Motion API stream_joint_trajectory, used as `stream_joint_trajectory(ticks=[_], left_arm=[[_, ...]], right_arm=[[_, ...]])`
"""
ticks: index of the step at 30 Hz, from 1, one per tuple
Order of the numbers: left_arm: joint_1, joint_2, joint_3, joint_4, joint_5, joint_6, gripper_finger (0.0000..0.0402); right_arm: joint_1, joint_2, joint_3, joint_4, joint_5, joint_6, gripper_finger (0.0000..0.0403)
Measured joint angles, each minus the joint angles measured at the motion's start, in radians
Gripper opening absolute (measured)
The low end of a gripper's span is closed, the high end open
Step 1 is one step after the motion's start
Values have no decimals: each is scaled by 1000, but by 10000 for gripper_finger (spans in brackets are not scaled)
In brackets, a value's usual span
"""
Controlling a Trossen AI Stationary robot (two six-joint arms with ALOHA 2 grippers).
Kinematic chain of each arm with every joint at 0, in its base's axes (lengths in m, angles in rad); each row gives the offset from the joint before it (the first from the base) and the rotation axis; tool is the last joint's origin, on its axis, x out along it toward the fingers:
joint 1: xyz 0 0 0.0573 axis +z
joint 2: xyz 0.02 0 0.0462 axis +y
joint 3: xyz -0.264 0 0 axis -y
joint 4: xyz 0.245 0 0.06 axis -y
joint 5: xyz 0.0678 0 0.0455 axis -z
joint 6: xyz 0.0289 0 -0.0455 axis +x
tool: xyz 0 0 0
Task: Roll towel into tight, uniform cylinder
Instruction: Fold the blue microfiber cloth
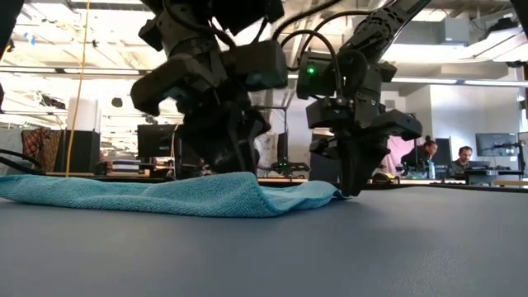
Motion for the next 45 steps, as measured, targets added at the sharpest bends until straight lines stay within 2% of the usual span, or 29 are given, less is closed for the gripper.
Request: stream_joint_trajectory(ticks=[6,11,14,17,20,24,31,37,42,45], left_arm=[[-1,15,-1,6,-6,-7,78],[-4,15,0,8,-5,-33,70],[-5,15,0,3,2,-41,50],[-7,15,0,2,6,-56,13],[-16,15,0,6,2,-77,3],[-48,-18,0,-16,-69,-107,0],[-107,-76,0,-40,-212,-217,0],[-166,-78,0,-69,-240,-324,0],[-184,-79,0,-63,-250,-338,0],[-191,-79,0,-53,-250,-324,0]], right_arm=[[2,-8,0,-23,0,26,101],[6,-63,0,-62,1,19,101],[-6,-109,0,-67,3,2,101],[-33,-143,0,-70,2,-45,101],[-69,-149,-5,-76,1,-79,101],[-109,-147,-5,-121,1,-163,101],[-84,-146,-5,-89,-4,-324,101],[-73,-117,-5,1,-4,-353,101],[-74,-37,-5,-3,2,-349,101],[-54,-4,-5,-2,44,-319,101]])
